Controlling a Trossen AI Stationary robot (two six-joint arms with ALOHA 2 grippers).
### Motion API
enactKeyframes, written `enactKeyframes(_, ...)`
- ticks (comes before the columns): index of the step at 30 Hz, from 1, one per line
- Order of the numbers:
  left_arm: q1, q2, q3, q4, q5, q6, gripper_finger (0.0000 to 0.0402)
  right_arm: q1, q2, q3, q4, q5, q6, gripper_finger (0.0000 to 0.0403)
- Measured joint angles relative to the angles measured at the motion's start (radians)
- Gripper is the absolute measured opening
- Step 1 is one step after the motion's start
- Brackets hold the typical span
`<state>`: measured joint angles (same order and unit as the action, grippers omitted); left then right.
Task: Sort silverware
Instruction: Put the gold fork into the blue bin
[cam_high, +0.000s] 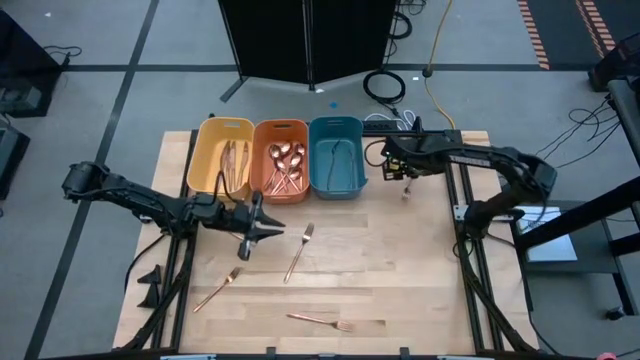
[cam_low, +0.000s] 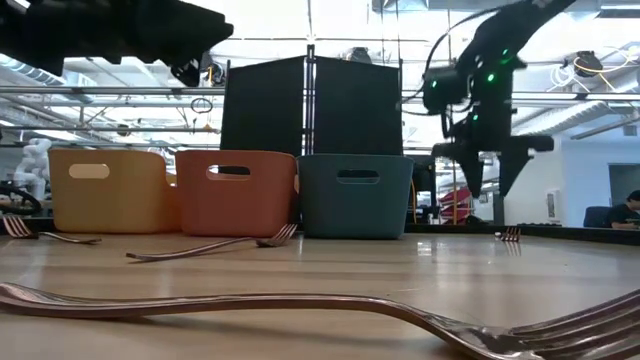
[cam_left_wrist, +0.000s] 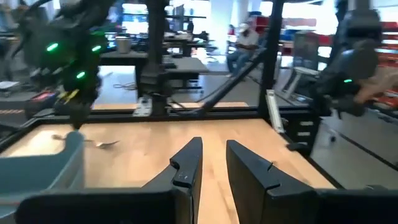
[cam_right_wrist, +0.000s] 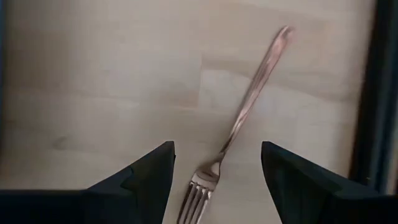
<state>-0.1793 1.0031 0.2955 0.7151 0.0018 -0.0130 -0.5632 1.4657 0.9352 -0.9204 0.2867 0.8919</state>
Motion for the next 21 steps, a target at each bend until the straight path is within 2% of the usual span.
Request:
enactKeyframes(8, 0.0, -0.004, 0.0, 0.005, 0.027, -0.004, 0.0068, -0.075, 0.133, -0.038, 0.039, -0.106, -0.087, 0.023)
enactKeyframes(14, 0.0, -0.004, 0.0, 0.002, 0.041, -0.007, 0.0068, -0.127, 0.129, -0.189, 0.277, -0.229, -0.13, 0.0224)
enactKeyframes(18, 0.0, -0.004, 0.0, 0.002, 0.07, -0.017, 0.0068, -0.132, 0.111, -0.237, 0.336, -0.226, -0.108, 0.0177)
enactKeyframes(21, 0.0, -0.004, 0.0, 0.001, 0.074, -0.028, 0.0068, -0.117, 0.086, -0.248, 0.336, -0.218, -0.107, 0.01)
